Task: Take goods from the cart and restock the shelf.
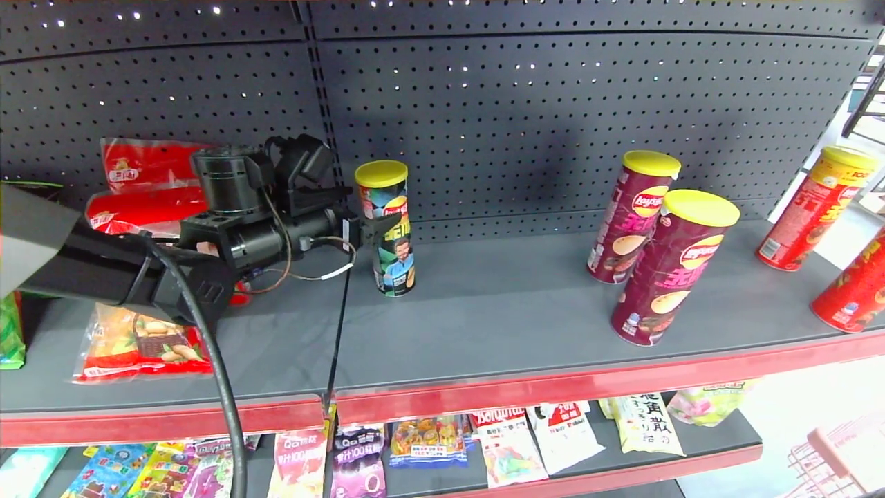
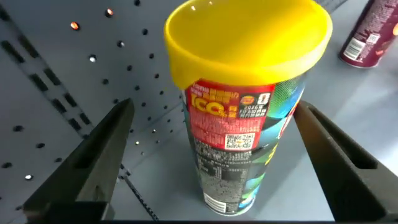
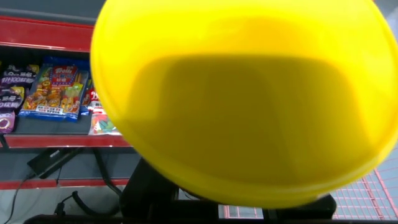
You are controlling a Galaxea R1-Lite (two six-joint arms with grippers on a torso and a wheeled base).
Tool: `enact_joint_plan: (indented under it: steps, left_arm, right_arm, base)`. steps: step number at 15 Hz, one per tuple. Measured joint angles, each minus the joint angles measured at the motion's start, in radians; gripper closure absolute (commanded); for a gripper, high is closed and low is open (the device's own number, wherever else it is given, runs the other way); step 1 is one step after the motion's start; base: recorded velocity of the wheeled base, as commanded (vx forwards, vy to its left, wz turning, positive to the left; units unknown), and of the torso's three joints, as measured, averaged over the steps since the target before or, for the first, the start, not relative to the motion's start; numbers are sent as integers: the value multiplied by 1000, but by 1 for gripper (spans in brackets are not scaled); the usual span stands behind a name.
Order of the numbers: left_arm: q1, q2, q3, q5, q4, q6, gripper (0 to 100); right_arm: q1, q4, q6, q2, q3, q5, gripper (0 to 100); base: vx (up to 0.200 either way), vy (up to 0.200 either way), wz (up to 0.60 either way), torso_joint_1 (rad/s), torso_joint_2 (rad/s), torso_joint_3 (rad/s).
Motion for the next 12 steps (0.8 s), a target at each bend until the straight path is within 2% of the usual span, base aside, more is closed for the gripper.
enact_joint_plan:
  steps: [3,6,12]
  left_arm:
    - [-20,-4,18,18,-2,3,0]
    - [-37,-6,30,89,-6,3,0]
    - [-52,6,20,123,-8,3,0]
  right_arm:
    - [0,0,14,0,-1,0,100]
    - [0,0,16,0,-1,0,100]
    - [0,0,23,0,-2,0,100]
  base:
    - [0,0,0,0,0,0]
    - [0,0,0,0,0,0]
    - [0,0,0,0,0,0]
